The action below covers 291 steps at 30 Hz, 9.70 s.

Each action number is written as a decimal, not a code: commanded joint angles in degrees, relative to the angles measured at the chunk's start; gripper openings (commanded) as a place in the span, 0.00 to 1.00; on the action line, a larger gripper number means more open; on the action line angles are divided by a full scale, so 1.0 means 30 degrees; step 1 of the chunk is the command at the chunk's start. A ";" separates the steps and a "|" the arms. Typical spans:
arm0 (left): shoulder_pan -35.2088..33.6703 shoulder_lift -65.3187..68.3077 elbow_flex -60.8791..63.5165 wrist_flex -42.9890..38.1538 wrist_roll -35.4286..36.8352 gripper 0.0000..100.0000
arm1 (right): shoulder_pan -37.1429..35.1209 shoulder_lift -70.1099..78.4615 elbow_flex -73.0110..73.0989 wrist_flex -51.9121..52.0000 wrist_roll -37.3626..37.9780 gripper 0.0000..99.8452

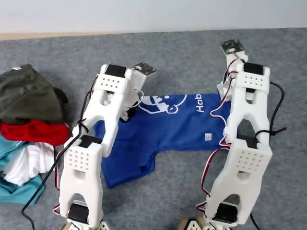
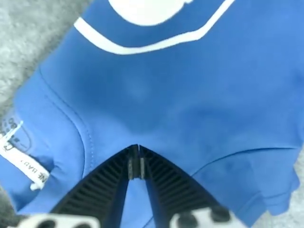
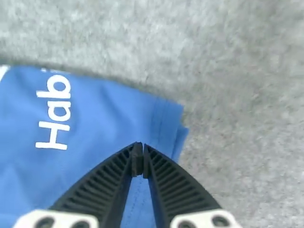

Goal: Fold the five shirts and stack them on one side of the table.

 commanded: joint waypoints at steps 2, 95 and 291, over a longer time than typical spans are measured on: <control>0.0176 -0.1201 -0.0044 0.0527 0.0000 0.01 | 0.0864 -0.0659 -0.1026 -0.0923 -0.0088 0.01; -0.0996 -1.0198 0.5670 0.0586 0.0059 0.01 | -0.1216 -0.0923 -0.8059 0.9656 -0.1055 0.03; -2.2652 -1.6879 1.1560 -0.1934 -0.2139 0.01 | -1.6923 0.0249 -0.2901 0.0835 0.5128 0.01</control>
